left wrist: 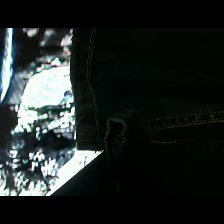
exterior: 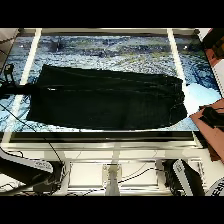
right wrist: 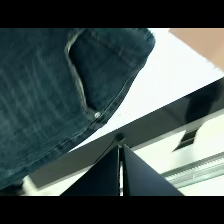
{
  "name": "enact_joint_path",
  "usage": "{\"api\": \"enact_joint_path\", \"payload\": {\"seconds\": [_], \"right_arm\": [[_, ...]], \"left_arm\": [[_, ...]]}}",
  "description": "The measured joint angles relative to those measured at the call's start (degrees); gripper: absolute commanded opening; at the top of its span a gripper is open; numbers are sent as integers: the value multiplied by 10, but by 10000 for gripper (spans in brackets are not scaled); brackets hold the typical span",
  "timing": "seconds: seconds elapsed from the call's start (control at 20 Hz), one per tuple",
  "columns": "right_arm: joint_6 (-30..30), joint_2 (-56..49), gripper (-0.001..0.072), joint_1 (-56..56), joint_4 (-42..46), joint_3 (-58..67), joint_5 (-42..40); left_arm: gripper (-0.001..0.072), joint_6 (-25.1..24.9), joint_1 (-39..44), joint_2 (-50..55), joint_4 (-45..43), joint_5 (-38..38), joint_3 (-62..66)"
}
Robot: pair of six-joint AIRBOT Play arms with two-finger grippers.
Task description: Fold the clothes and pants, and hang the long-sleeved shirts on hangers.
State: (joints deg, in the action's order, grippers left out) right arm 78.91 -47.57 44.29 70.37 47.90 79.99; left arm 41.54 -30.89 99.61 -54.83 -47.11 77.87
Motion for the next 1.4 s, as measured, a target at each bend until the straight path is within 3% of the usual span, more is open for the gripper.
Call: {"api": "enact_joint_path", "payload": {"seconds": [0.05, 0.1, 0.4, 0.9, 1.1, 1.3, 1.4], "right_arm": [[2, 0, 420, 0, -10, -13, 0], [6, 0, 511, 0, -19, -25, 0], [27, 0, 506, 0, -45, -103, -30], [55, -81, 447, 0, -145, -218, -285], [-2, -158, 447, 0, -241, -225, -339], [-118, -219, 403, 0, -362, -227, -350], [-171, -234, 264, 0, -402, -228, -354]], "left_arm": [[430, 0, 4, 0, 0, 7, 0], [538, 0, 7, -1, 0, 10, 1], [541, 46, 0, -20, 0, 5, 2], [548, 81, -67, -119, 0, -89, 2], [547, 103, -103, -164, 0, -122, 2], [501, 143, -136, -188, -14, -174, 1], [501, 188, -157, -192, -39, -207, -3]]}}
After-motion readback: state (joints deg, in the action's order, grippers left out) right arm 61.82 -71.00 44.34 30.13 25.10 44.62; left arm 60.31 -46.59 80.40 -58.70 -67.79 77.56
